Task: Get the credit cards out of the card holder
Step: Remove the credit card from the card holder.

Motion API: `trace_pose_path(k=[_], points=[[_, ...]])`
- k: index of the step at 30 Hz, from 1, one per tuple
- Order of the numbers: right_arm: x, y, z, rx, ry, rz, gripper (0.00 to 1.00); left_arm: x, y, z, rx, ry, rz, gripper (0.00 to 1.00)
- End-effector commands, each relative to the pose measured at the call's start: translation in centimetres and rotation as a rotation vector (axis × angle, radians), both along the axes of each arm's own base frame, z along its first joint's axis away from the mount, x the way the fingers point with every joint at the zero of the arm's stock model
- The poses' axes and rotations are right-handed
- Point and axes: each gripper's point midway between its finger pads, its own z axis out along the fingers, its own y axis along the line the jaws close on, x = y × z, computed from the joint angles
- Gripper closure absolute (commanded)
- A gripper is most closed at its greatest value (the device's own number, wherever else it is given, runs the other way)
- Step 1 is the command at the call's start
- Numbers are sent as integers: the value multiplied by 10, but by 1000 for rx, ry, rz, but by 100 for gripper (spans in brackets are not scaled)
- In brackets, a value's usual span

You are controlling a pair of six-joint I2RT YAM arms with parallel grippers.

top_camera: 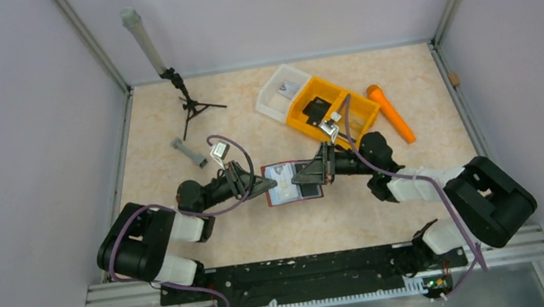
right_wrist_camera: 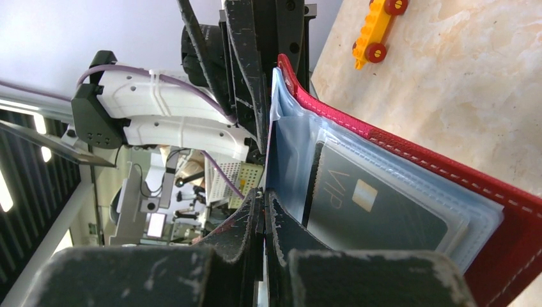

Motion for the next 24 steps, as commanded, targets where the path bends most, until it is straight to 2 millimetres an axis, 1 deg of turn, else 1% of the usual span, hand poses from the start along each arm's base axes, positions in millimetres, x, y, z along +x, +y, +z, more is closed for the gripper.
trace_pose_path(k=[1,2,3,5,8,15,21,24], points=[[-1,-4,22,65,-87,3,100,0,1,11,-26,-85,3,81],[-1,-4,22,66,-85,4,100,0,1,11,-26,-85,2,82],[-1,-5,22,66,-84,4,100,0,1,11,-25,-83,3,86],[-1,-7,22,70,-82,2,100,0,2,10,-25,-82,5,96],[-1,-9,21,70,-78,0,99,0,2,10,-24,-80,8,100],[-2,-12,18,66,-76,-2,99,-1,2,11,-26,-85,7,100],[3,-24,13,51,-78,-28,100,-1,5,15,-32,-92,10,100],[3,-26,8,23,-83,-33,100,0,4,18,-37,-91,10,100]])
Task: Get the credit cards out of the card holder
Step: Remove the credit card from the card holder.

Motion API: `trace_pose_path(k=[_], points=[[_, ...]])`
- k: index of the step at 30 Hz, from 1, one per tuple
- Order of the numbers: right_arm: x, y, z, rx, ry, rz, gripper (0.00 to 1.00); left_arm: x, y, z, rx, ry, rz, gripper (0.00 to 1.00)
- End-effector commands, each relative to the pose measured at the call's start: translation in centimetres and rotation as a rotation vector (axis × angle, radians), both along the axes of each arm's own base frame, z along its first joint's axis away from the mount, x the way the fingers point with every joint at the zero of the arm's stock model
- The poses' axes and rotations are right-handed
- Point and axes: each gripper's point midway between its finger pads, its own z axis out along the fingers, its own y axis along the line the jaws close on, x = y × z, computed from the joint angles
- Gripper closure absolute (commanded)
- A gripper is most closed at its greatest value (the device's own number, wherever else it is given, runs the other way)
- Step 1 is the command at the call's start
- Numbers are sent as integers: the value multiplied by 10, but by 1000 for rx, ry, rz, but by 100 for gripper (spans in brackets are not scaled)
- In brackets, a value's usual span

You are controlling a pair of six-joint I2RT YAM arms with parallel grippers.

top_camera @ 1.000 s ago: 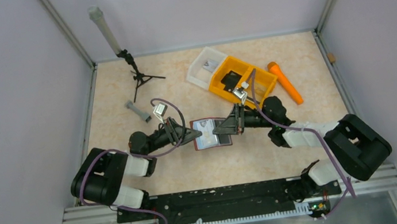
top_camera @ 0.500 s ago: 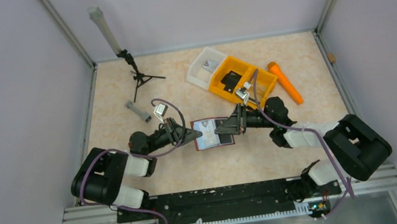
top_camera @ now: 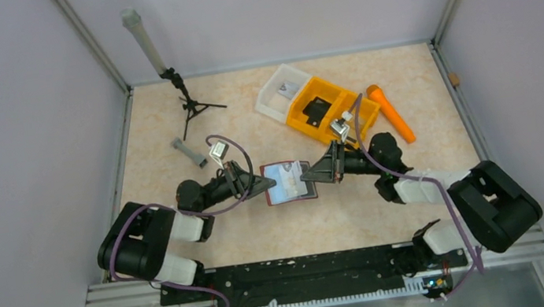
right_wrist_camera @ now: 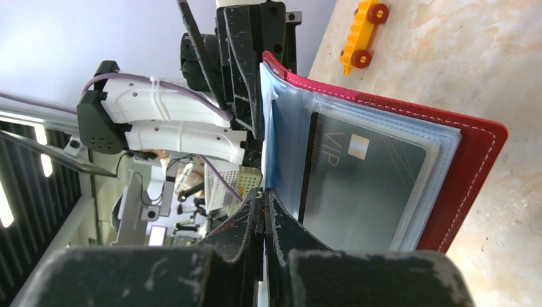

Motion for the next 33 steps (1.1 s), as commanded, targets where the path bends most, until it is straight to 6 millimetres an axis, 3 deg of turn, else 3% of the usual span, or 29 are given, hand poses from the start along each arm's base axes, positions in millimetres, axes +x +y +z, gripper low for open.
trace_pose_path(k=[1,7,14,20,25,28,33], points=[[-3,-5,16,16,-103,3,100,-3,3,20,-40,-105,2,100],[-1,-2,23,38,-108,14,100,-4,2,28,-51,-124,-2,100],[-3,4,25,43,-110,33,82,-3,2,27,-50,-124,-3,100],[-2,8,25,39,-109,39,79,-2,1,28,-51,-123,-4,100],[-1,12,23,34,-103,47,83,-3,0,28,-52,-126,-11,100],[0,14,22,31,-99,51,100,-3,1,28,-51,-129,-11,100],[8,11,10,-42,-68,19,100,2,3,19,-27,-113,2,100]])
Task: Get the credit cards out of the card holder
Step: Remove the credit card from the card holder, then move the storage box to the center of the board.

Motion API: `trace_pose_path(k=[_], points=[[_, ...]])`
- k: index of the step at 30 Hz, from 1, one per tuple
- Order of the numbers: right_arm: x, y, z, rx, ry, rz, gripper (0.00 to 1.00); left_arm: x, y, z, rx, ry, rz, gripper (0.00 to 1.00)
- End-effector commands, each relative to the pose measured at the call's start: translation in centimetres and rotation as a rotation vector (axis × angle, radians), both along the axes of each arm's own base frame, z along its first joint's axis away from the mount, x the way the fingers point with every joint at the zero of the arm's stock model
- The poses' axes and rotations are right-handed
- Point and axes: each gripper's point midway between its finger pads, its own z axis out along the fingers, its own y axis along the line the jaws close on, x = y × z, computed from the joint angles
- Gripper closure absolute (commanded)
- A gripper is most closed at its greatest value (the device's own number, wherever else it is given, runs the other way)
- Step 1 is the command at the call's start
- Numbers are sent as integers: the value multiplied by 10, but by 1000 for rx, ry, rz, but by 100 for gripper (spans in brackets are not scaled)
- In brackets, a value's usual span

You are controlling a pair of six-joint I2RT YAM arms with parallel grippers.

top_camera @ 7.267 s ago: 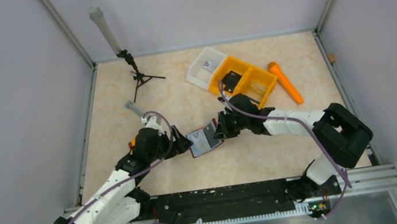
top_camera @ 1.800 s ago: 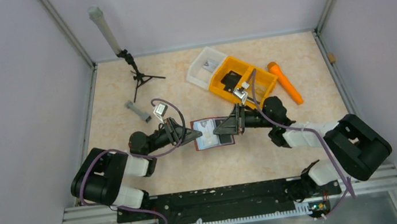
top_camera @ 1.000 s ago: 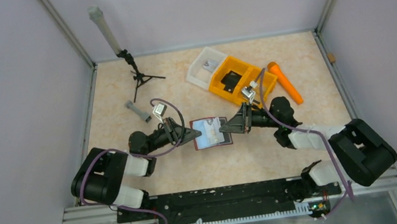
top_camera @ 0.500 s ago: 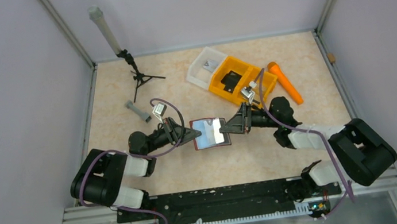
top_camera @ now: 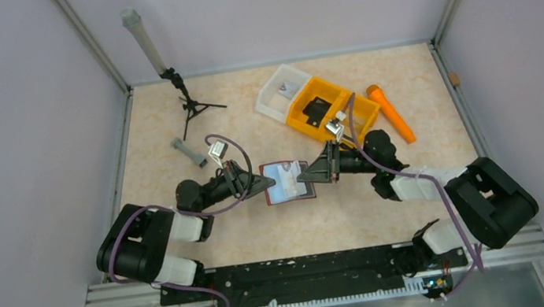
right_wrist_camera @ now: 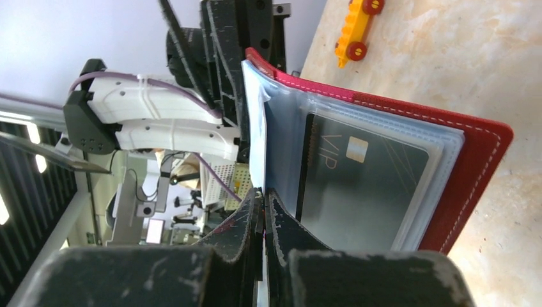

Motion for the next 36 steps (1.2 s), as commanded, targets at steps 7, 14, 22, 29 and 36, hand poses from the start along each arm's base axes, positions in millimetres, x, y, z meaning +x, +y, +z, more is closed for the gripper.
trace_pose_path(k=[7,14,22,29,36], points=[[33,-32,-18,-191,-90,-105,100,12,29,7,4,-86,61,100],[76,-56,-36,-447,-162,-181,100,18,35,-12,77,-46,95,100],[170,-64,5,-717,-319,-269,100,27,40,-35,252,-38,153,100],[250,-55,19,-886,-440,-241,100,29,49,-37,383,-62,197,100],[309,-56,24,-1107,-541,-293,100,31,51,-39,407,-62,211,100]])
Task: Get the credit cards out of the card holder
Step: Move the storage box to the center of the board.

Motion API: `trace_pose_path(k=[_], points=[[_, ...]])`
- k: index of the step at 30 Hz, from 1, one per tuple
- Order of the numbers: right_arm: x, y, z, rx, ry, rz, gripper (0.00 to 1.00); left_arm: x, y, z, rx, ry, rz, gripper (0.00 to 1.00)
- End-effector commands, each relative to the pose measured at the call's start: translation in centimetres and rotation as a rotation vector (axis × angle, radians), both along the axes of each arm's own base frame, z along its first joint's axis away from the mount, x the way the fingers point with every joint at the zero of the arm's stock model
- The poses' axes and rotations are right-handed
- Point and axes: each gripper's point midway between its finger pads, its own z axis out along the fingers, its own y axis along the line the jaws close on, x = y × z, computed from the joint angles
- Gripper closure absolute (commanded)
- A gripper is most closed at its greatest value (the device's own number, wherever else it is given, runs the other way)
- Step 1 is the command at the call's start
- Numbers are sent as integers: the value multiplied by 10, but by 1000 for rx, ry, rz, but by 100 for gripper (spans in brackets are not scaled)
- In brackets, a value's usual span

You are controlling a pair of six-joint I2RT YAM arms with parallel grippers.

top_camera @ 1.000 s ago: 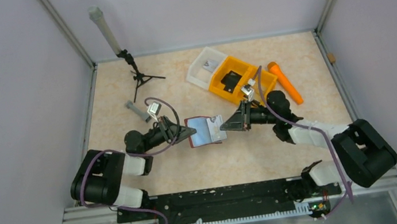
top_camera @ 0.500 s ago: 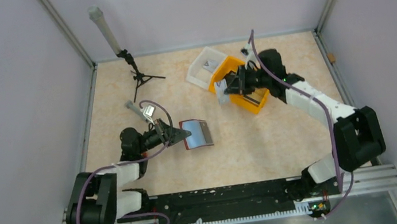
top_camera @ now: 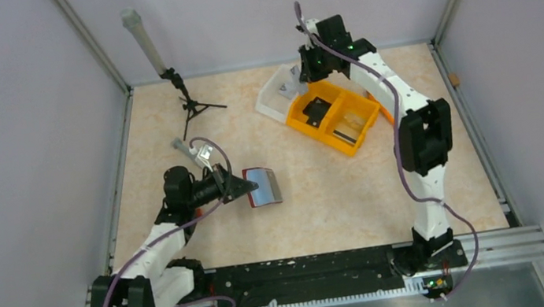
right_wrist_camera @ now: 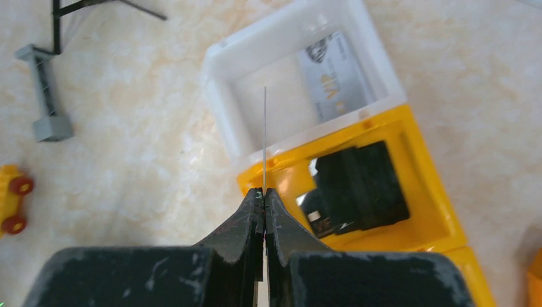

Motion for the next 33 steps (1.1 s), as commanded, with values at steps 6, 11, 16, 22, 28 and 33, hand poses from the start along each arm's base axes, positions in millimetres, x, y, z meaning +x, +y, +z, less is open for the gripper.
trace_pose_path(k=[6,11,16,22,28,33], points=[[48,3,6,-335,-159,-44,100,9,1,-1,29,-21,2,100],[58,13,-6,-404,-212,-48,100,12,0,-5,30,-12,-2,100],[73,14,-25,-448,-254,-74,100,14,-1,-7,27,-7,-12,100],[90,25,-35,-417,-304,-85,100,16,-3,-7,19,-6,-22,100],[96,27,-58,-445,-302,-58,100,18,-3,-8,20,-5,-25,100],[92,21,-94,-514,-239,-35,100,18,-3,-9,21,-2,-30,100]])
